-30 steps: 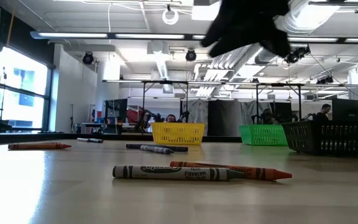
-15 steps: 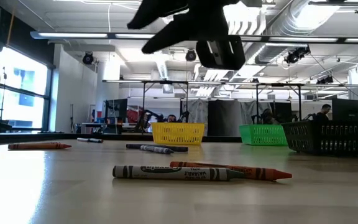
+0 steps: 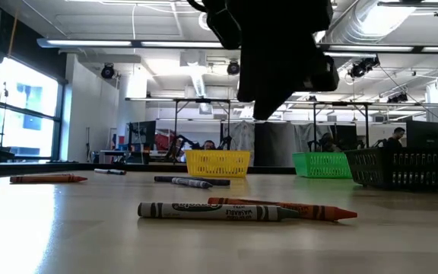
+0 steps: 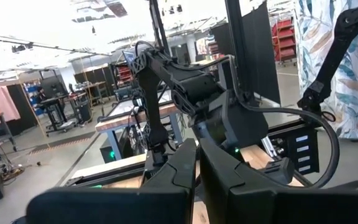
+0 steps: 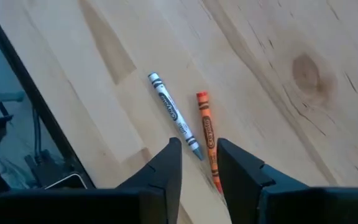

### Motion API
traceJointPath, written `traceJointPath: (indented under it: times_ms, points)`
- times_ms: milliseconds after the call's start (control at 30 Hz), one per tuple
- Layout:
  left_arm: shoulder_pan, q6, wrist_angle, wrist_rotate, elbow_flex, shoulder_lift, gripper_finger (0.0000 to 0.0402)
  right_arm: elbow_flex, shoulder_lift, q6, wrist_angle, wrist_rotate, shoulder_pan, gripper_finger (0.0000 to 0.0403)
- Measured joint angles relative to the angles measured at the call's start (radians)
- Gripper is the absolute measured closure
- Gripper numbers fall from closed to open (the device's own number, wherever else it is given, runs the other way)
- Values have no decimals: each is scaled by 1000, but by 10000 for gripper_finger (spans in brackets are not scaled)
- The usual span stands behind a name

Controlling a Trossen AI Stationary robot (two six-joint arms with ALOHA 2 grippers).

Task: Sort crayons
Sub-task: Put the orange crayon into the green bin

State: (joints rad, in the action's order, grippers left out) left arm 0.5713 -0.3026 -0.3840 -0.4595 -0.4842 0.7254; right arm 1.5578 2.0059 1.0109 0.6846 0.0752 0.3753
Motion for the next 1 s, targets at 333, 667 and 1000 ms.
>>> traceJointPath:
  times_ms: [333,667,1000]
  points:
    - [0,32,21,0,0,0,392,-2,55,27,13,6,6,261]
    - [0,31,21,0,0,0,392,-2,115,39,6,-4,26,261]
    - [0,40,22,0,0,0,392,-2,135,43,-9,-57,39,261]
